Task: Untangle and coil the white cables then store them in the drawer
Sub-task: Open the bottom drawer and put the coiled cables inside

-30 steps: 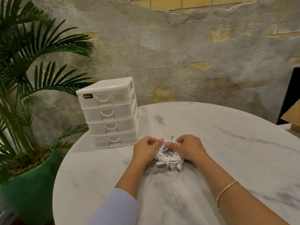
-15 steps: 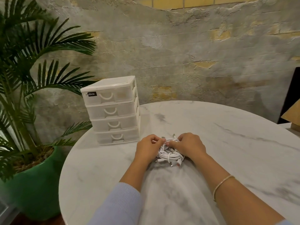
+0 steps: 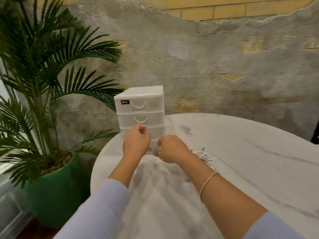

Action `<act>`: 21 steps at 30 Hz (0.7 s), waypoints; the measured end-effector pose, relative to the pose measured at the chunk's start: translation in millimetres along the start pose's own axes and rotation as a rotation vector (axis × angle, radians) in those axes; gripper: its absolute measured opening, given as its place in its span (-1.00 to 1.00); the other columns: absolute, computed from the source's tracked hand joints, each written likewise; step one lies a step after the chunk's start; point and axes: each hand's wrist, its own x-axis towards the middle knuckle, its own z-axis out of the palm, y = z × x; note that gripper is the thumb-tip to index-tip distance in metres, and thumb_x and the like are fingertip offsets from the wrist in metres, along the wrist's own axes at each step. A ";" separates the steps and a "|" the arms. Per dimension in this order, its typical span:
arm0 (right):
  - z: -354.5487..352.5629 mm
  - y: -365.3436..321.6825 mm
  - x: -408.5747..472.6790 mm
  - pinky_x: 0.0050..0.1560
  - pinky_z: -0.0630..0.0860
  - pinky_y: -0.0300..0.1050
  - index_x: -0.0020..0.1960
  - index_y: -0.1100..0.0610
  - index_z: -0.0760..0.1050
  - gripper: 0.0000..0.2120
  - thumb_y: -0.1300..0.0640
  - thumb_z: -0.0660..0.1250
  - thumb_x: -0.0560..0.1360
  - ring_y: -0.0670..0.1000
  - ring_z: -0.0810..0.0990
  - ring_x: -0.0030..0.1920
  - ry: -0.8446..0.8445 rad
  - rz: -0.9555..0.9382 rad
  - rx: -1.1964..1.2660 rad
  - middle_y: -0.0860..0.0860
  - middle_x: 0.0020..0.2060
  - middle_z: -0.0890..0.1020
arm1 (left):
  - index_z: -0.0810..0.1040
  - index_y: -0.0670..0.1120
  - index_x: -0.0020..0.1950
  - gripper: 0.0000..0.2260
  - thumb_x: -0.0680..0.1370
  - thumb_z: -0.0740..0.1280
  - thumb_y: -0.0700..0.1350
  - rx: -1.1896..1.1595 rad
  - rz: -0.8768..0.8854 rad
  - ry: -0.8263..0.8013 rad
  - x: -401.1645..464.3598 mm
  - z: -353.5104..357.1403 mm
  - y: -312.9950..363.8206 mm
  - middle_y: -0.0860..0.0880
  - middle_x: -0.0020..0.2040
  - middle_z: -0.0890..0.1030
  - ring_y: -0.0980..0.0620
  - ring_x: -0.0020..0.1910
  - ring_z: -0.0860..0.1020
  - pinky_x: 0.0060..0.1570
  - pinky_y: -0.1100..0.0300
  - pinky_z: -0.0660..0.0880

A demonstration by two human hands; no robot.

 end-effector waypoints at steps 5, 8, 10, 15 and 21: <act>27.6 -30.3 17.3 0.14 0.45 -0.07 0.26 0.17 0.46 -0.65 0.03 0.27 0.54 0.16 0.48 0.24 -0.119 -0.083 -0.114 0.13 0.23 0.51 | 0.40 -0.12 0.31 -0.66 0.53 0.28 -0.13 0.343 0.313 0.254 32.8 -39.2 6.3 -0.14 0.27 0.41 -0.11 0.25 0.32 0.08 0.13 0.36; 35.6 -33.2 27.3 0.14 0.46 -0.06 0.27 0.18 0.46 -0.67 0.11 0.27 0.53 0.16 0.50 0.23 -0.102 -0.099 -0.146 0.13 0.22 0.53 | 0.32 -0.07 0.41 -0.54 0.52 0.30 -0.08 0.411 0.431 0.231 50.0 -47.8 8.3 -0.13 0.41 0.28 -0.12 0.36 0.20 0.23 0.04 0.35; 36.6 -31.4 32.6 0.16 0.45 -0.06 0.29 0.19 0.44 -0.66 0.16 0.24 0.53 0.17 0.50 0.24 -0.091 -0.111 -0.166 0.14 0.24 0.52 | 0.21 -0.01 0.48 -0.47 0.54 0.29 -0.01 0.492 0.470 0.139 60.8 -48.5 10.5 -0.11 0.49 0.18 -0.11 0.45 0.10 0.38 0.03 0.20; 37.6 -26.7 38.2 0.13 0.44 -0.05 0.34 0.16 0.38 -0.64 0.26 0.13 0.56 0.17 0.47 0.24 -0.115 -0.148 -0.149 0.14 0.26 0.49 | 0.08 0.07 0.53 -0.44 0.58 0.22 0.06 0.568 0.447 -0.057 79.2 -48.9 12.1 -0.07 0.54 0.09 -0.10 0.52 -0.04 0.50 0.00 -0.10; 45.0 -31.4 45.6 0.22 0.44 0.03 0.43 0.14 0.26 -0.53 0.32 0.10 0.54 0.20 0.45 0.27 -0.218 -0.141 -0.166 0.15 0.30 0.46 | 0.17 0.06 0.51 -0.45 0.56 0.28 0.03 0.489 0.463 -0.030 82.7 -45.1 8.7 -0.07 0.48 0.20 -0.09 0.47 0.05 0.47 0.03 -0.03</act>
